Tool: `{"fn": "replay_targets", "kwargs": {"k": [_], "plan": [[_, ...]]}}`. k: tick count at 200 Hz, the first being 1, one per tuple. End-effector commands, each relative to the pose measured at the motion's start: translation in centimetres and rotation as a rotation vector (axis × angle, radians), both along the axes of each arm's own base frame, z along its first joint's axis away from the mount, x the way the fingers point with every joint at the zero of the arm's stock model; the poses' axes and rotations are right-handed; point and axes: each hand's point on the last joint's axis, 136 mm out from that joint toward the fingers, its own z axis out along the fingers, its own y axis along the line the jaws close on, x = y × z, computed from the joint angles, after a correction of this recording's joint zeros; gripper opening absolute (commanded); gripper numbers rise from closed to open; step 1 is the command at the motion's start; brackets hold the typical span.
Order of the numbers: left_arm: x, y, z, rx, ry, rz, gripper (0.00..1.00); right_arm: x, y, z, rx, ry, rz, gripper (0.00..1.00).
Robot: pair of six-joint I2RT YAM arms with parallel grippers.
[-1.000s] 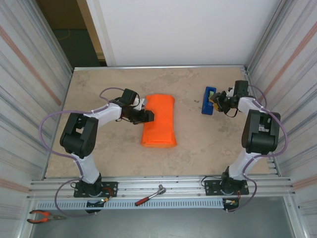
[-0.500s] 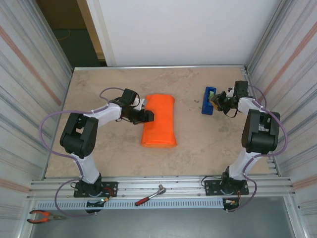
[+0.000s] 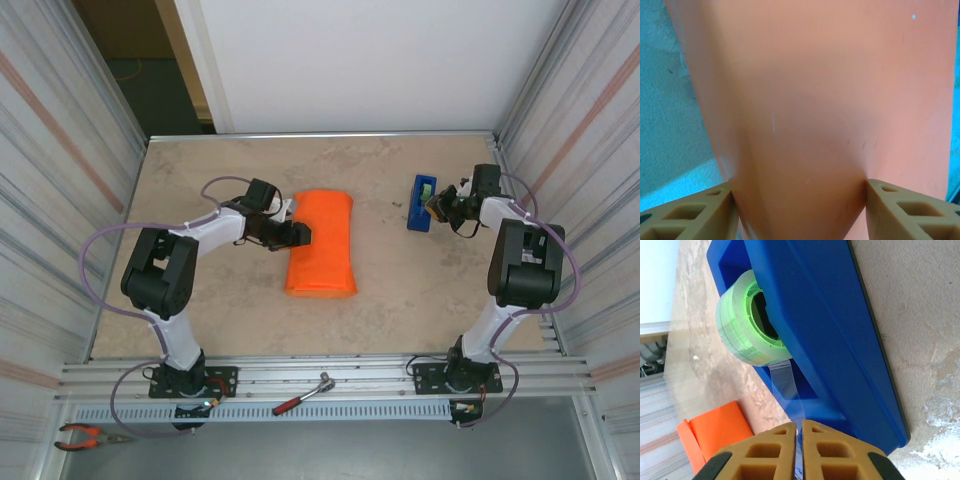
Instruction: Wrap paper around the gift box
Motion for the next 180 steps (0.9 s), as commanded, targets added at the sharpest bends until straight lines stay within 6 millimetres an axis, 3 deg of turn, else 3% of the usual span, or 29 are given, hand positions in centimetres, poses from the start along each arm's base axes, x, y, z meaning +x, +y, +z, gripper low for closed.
{"fn": "replay_targets", "kwargs": {"k": [1, 5, 78, 121, 134, 143, 154, 180], "plan": [[-4.6, 3.8, -7.2, 0.253, 0.187, 0.016, 0.62, -0.8, 1.0, -1.0, 0.030, 0.033, 0.039, 0.03], [-4.6, 3.8, -7.2, 0.253, 0.188, 0.016, 0.62, -0.8, 1.1, -0.9, 0.033, 0.031, 0.041, 0.00], [-4.7, 3.8, -7.4, 0.255, 0.191, 0.017, 0.62, -0.8, 1.3, 2.8, 0.070, -0.061, 0.028, 0.00], [-4.7, 3.8, -7.5, 0.253, 0.196, 0.016, 0.62, -1.1, 1.0, 2.4, 0.052, -0.046, 0.023, 0.00], [-4.7, 3.8, -7.5, 0.253, 0.196, 0.017, 0.62, -1.1, 0.5, 1.8, 0.031, -0.026, 0.016, 0.31], [-4.7, 3.8, -7.4, 0.252, 0.194, 0.017, 0.61, -1.2, 0.3, 1.5, 0.018, -0.017, 0.014, 0.44], [-4.8, 3.8, -7.5, 0.252, 0.195, 0.017, 0.62, -1.2, 0.0, 1.0, 0.007, -0.005, 0.013, 0.51], [-4.8, 3.8, -7.6, 0.251, 0.197, 0.018, 0.62, -1.1, -0.2, -0.1, 0.000, 0.018, 0.015, 0.52]]}}
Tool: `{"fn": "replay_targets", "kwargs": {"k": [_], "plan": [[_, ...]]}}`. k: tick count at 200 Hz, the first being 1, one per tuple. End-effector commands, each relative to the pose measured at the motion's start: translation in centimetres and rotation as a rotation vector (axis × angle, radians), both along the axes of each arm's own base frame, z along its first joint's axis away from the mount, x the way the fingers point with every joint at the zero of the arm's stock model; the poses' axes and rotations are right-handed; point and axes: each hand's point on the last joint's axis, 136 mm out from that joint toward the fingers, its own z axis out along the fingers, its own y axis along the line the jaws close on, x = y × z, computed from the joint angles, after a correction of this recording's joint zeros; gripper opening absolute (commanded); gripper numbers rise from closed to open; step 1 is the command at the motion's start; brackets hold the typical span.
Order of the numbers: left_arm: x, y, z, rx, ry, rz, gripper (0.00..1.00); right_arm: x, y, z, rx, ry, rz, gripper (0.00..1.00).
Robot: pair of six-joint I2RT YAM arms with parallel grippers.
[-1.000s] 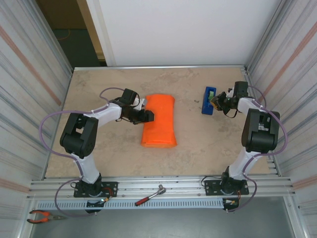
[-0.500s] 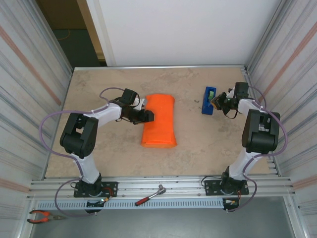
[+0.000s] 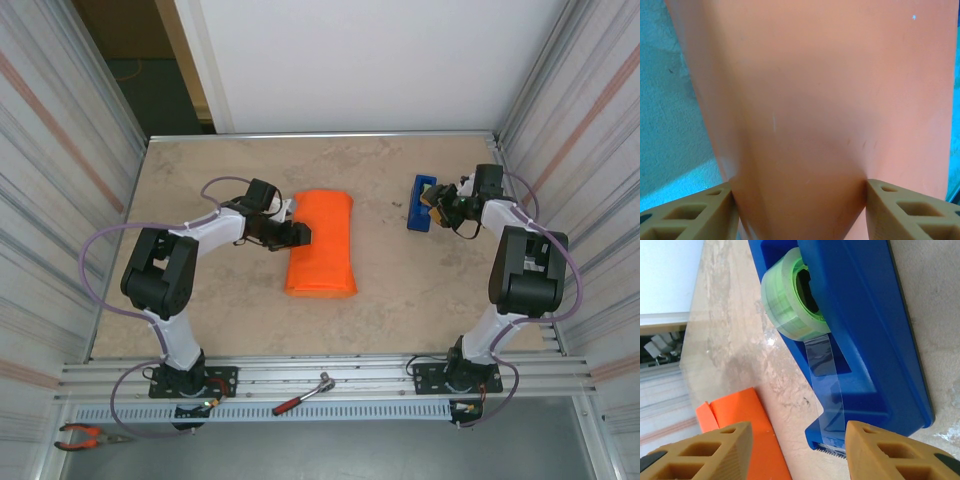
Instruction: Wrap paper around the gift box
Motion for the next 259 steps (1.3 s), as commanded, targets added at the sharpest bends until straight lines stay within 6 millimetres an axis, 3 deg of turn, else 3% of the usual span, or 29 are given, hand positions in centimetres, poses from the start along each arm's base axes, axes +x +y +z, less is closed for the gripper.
{"fn": "replay_targets", "kwargs": {"k": [1, 114, 259], "plan": [[-4.8, 3.8, -7.5, 0.253, 0.197, 0.015, 0.62, -0.4, -0.8, -2.0, -0.032, 0.062, -0.006, 0.52], [-5.0, 3.8, -7.7, 0.256, 0.203, 0.016, 0.61, 0.5, -0.7, -3.2, -0.028, 0.082, 0.013, 0.43], [-5.4, 3.7, -8.0, 0.258, 0.210, 0.013, 0.61, 1.2, 0.1, -1.8, -0.011, 0.038, 0.046, 0.26]]}}
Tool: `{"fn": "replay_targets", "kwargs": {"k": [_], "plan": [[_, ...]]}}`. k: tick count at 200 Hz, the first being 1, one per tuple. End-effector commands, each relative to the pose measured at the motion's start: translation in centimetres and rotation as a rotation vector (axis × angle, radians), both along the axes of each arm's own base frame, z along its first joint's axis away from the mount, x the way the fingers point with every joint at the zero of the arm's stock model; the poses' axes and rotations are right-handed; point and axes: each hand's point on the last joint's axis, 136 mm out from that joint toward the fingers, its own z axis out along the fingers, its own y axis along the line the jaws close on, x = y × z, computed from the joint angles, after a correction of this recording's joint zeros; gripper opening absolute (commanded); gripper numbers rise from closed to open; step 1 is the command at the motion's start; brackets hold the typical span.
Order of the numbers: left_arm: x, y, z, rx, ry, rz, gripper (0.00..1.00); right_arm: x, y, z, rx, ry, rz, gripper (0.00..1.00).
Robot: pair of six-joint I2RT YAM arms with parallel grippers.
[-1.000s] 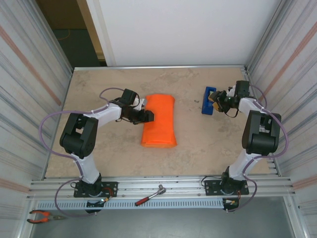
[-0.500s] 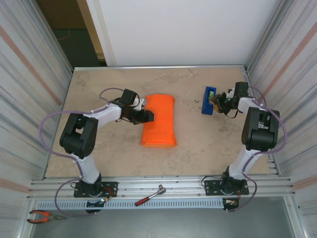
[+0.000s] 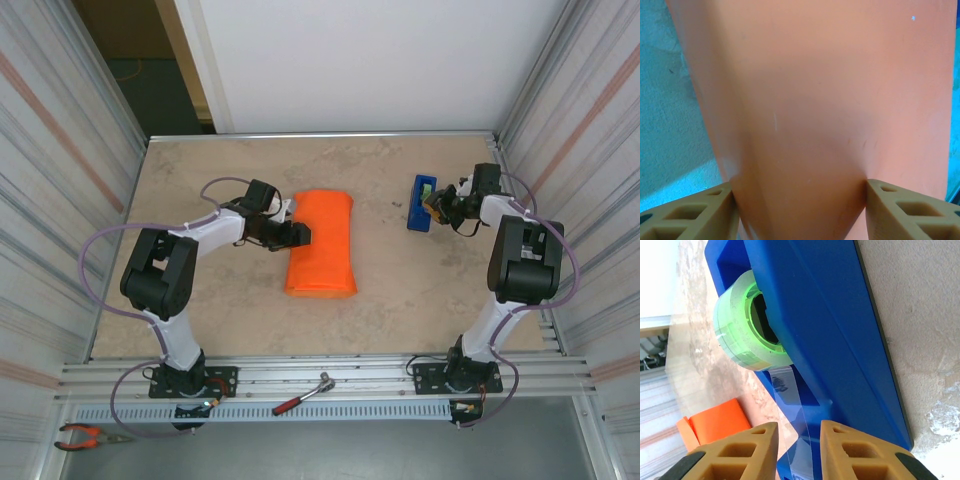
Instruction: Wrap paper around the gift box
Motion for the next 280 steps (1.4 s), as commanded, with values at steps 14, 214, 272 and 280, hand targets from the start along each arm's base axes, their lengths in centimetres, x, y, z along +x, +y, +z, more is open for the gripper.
{"fn": "replay_targets", "kwargs": {"k": [14, 214, 272, 280], "plan": [[-5.4, 3.7, -8.0, 0.263, 0.214, 0.007, 0.61, 0.1, 0.6, 0.3, 0.009, -0.008, 0.041, 0.24], [-5.7, 3.7, -8.2, 0.268, 0.220, 0.006, 0.61, -0.5, 1.1, 4.1, 0.090, -0.105, 0.012, 0.00], [-5.7, 3.7, -8.3, 0.269, 0.223, 0.005, 0.61, -2.3, 1.6, 4.6, 0.109, -0.110, -0.006, 0.00], [-5.7, 3.7, -8.3, 0.268, 0.223, 0.004, 0.61, -2.6, 1.6, 4.7, 0.108, -0.112, -0.007, 0.00]]}}
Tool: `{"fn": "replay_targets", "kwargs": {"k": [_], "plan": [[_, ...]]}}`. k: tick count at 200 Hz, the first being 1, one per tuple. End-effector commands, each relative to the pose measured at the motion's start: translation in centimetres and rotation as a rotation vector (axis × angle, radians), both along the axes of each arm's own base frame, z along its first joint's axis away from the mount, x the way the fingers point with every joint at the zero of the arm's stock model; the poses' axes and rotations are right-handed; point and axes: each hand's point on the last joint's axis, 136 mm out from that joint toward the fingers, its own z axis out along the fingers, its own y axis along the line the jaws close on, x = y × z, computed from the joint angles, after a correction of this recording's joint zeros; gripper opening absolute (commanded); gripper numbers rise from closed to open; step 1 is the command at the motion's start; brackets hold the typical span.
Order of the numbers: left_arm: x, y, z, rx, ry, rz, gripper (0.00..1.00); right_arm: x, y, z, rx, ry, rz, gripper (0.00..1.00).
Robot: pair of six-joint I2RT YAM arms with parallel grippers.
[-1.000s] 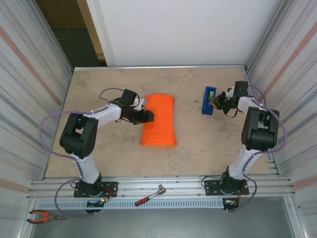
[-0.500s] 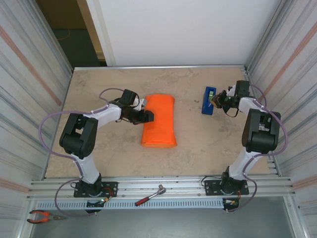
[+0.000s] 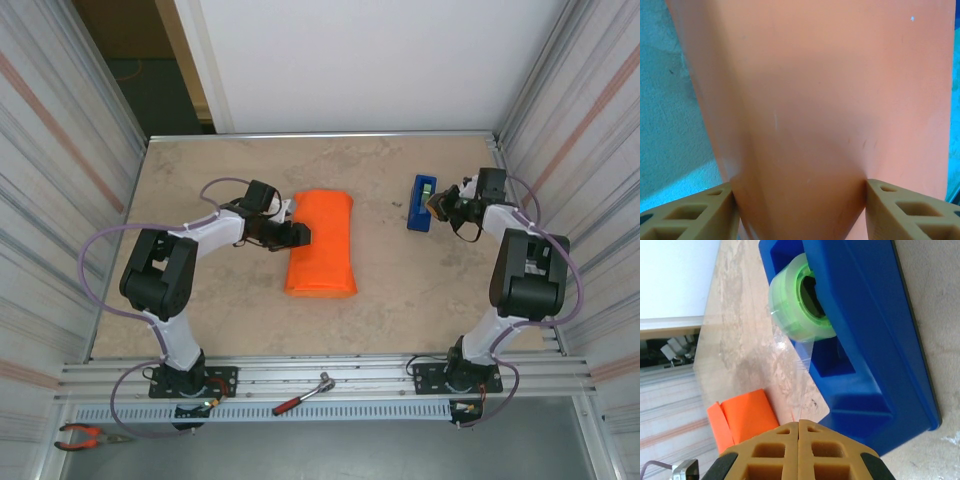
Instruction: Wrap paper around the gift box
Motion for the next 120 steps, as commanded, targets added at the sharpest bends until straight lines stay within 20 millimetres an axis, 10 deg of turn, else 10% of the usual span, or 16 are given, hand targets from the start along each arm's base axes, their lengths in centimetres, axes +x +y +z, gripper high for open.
{"fn": "replay_targets", "kwargs": {"k": [1, 120], "plan": [[-5.7, 3.7, -8.2, 0.271, 0.227, 0.002, 0.61, -1.3, 1.0, 2.0, 0.047, -0.020, 0.015, 0.00], [-5.7, 3.7, -8.3, 0.273, 0.228, 0.002, 0.61, -5.3, 1.4, -0.8, 0.021, 0.052, -0.010, 0.00]]}}
